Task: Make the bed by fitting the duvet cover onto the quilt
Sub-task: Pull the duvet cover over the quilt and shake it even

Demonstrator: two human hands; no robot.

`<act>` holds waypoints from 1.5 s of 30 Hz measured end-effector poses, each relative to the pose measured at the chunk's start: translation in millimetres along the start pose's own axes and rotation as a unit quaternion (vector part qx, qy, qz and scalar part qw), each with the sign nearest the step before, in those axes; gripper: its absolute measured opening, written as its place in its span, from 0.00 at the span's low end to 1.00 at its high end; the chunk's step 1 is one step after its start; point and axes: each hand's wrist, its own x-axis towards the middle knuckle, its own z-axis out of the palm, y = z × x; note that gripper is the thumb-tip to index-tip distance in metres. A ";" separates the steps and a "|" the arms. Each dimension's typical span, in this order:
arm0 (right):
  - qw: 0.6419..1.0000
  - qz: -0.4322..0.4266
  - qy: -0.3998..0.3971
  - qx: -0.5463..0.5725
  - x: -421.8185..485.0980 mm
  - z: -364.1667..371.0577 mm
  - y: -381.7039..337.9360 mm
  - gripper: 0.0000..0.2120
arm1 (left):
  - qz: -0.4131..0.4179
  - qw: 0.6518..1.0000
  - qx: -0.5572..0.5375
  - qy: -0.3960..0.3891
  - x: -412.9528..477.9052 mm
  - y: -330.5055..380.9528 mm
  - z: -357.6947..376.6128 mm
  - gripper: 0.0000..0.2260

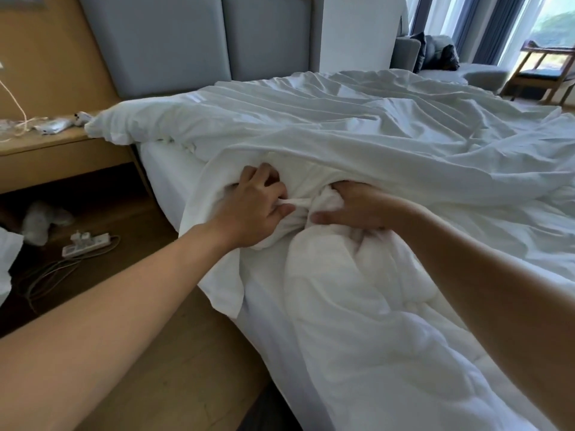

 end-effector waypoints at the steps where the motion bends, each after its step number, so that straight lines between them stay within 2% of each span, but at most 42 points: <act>1: 0.999 -0.011 0.003 -0.053 2.8 2.0 -1.9 0.30 | 0.005 1.000 0.006 -0.010 -1.5 0.1 -1.6 0.14; 3: 0.996 -0.043 0.026 -0.067 6.8 3.3 -6.8 0.18 | -0.011 0.998 0.013 -0.052 -3.4 -1.4 -4.2 0.15; 4: 0.996 -0.052 0.069 -0.035 8.3 1.4 -7.9 0.15 | -0.029 0.997 0.006 -0.067 -3.8 -2.1 -5.2 0.15; 5: 0.990 -0.045 0.135 0.015 10.1 -4.4 -10.5 0.14 | -0.048 0.997 -0.011 -0.066 -2.7 -1.8 -7.1 0.16; 7: 0.945 -0.044 0.308 0.096 18.5 -19.3 -14.3 0.15 | -0.064 0.997 -0.038 -0.027 6.8 3.2 -13.1 0.17; 8: 0.924 -0.036 0.368 0.095 23.1 -25.5 -17.9 0.16 | -0.058 0.997 -0.042 0.004 15.1 6.4 -17.2 0.17; 9: 0.920 -0.022 0.383 0.082 26.4 -28.9 -22.2 0.17 | -0.056 0.997 -0.046 0.029 24.2 8.5 -21.6 0.17; 10: 0.936 -0.010 0.345 0.065 27.7 -29.1 -27.0 0.18 | -0.066 0.996 -0.052 0.043 31.9 8.3 -26.5 0.18; 11: 0.963 -0.001 0.264 0.052 27.7 -25.4 -29.8 0.20 | -0.081 0.994 -0.057 0.045 36.7 4.5 -30.7 0.18; 13: 0.999 0.029 0.030 -0.031 19.0 -7.1 -33.8 0.21 | -0.096 0.994 -0.056 0.002 35.6 -7.6 -33.4 0.16; 14: 0.991 0.035 -0.076 -0.102 11.1 3.5 -34.5 0.18 | -0.093 0.993 -0.061 -0.040 29.8 -12.1 -31.6 0.15; 15: 0.977 0.034 -0.143 -0.154 4.1 11.5 -34.2 0.16 | -0.088 0.990 -0.077 -0.076 23.0 -15.0 -28.4 0.15; 16: 0.970 0.025 -0.172 -0.171 -2.0 15.7 -33.9 0.16 | -0.084 0.987 -0.101 -0.094 17.0 -15.9 -25.3 0.16; 19: 0.981 0.057 -0.176 -0.064 -13.8 4.6 -34.0 0.16 | -0.097 0.983 -0.136 -0.082 22.1 -14.3 -28.6 0.16; 21: 0.984 0.040 -0.161 -0.070 -17.1 -2.5 -30.8 0.12 | -0.100 0.981 -0.112 -0.121 43.5 -15.2 -45.7 0.19; 22: 0.987 0.020 -0.128 -0.097 -18.7 -3.4 -28.1 0.10 | -0.108 0.976 -0.102 -0.162 55.6 -17.5 -56.4 0.20; 24: 0.994 -0.020 -0.016 -0.110 -23.5 -1.4 -22.4 0.11 | -0.140 0.953 -0.107 -0.246 81.8 -26.3 -73.9 0.20; 26: 0.987 -0.056 0.131 -0.071 -25.9 -0.9 -15.0 0.06 | -0.172 0.942 -0.116 -0.264 102.9 -40.5 -82.4 0.21; 27: 0.978 -0.071 0.186 -0.057 -25.2 -0.9 -10.0 0.09 | -0.195 0.942 -0.121 -0.245 109.6 -47.6 -82.2 0.23; 28: 0.973 -0.076 0.210 -0.057 -23.7 -0.4 -5.1 0.20 | -0.224 0.942 -0.124 -0.217 114.0 -54.5 -78.9 0.26; 29: 0.972 -0.081 0.212 -0.064 -22.3 -0.3 -2.5 0.30 | -0.251 0.941 -0.118 -0.195 115.9 -59.7 -73.0 0.28; 31: 0.975 -0.086 0.182 -0.089 -17.0 0.7 -3.0 0.39 | -0.262 0.943 -0.084 -0.189 116.6 -65.7 -58.8 0.28; 33: 0.983 -0.090 0.136 -0.086 -7.2 -1.0 -5.3 0.39 | -0.236 0.948 -0.024 -0.215 117.8 -64.2 -52.0 0.26; 35: 0.991 -0.071 0.107 -0.034 2.6 -4.2 -10.6 0.35 | -0.203 0.947 0.045 -0.245 118.3 -58.8 -54.0 0.34; 36: 0.993 -0.058 0.105 0.012 7.0 -5.3 -14.0 0.32 | -0.191 0.951 0.066 -0.235 116.8 -53.5 -57.9 0.36; 37: 0.992 -0.049 0.099 0.057 11.3 -5.4 -16.5 0.29 | -0.180 0.961 0.079 -0.195 113.1 -46.6 -62.0 0.34; 40: 0.990 -0.057 0.039 0.125 20.1 -0.5 -20.1 0.27 | -0.095 0.994 0.045 0.026 88.4 -15.6 -60.5 0.11; 41: 0.987 -0.057 0.017 0.151 21.9 1.7 -18.0 0.27 | -0.076 0.997 0.013 0.029 77.2 -2.9 -56.4 0.07; 43: 0.964 -0.031 -0.002 0.263 19.8 0.6 -12.8 0.28 | -0.076 0.993 -0.020 -0.083 58.4 16.7 -43.6 0.10; 45: 0.942 -0.015 0.044 0.332 16.9 -3.7 -3.4 0.22 | -0.120 0.979 0.015 -0.164 47.2 23.5 -27.1 0.20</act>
